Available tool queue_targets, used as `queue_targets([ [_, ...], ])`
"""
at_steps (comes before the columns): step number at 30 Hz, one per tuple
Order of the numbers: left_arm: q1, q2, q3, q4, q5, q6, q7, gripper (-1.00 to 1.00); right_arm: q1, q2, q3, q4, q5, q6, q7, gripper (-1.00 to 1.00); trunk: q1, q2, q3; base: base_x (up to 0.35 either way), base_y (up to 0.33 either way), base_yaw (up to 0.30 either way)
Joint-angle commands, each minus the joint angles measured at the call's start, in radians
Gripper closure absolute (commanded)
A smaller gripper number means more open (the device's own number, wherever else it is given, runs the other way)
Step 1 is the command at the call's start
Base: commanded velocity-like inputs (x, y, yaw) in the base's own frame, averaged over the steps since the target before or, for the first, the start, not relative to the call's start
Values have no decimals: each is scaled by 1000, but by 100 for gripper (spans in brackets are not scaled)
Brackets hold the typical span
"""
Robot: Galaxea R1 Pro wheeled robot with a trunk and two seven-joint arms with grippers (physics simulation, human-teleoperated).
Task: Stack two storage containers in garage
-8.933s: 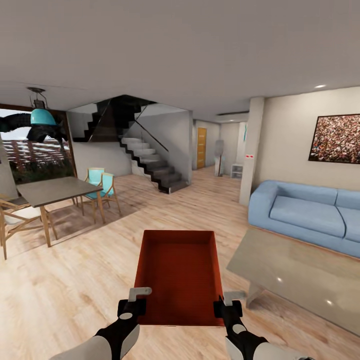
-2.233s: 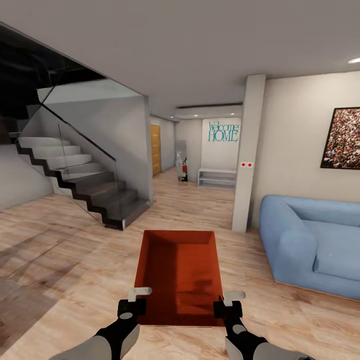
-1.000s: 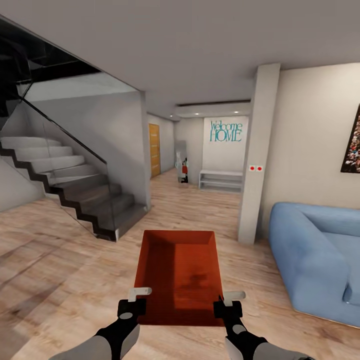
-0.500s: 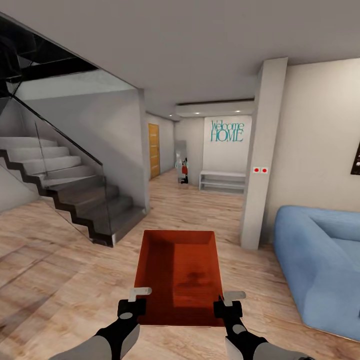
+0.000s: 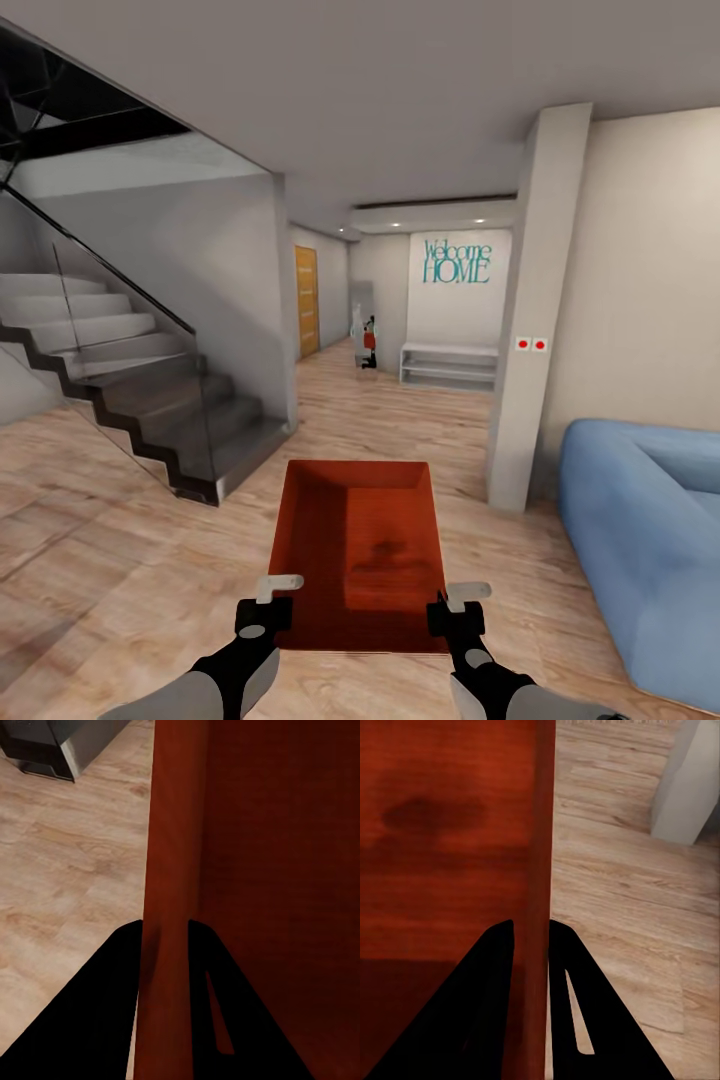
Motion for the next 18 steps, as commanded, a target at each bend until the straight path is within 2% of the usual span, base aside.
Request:
queue_targets([
  [1,-2,0,55,-3,-9,-6,20,100,0,0,-3,2,-14,-3,-1,100,1,-1,-2,325,0,0],
  [18,-2,0,55,-3,-9,-6,20,100,1,0,-3,2,-14,-3,-1,100,1,-1,-2,325,0,0],
])
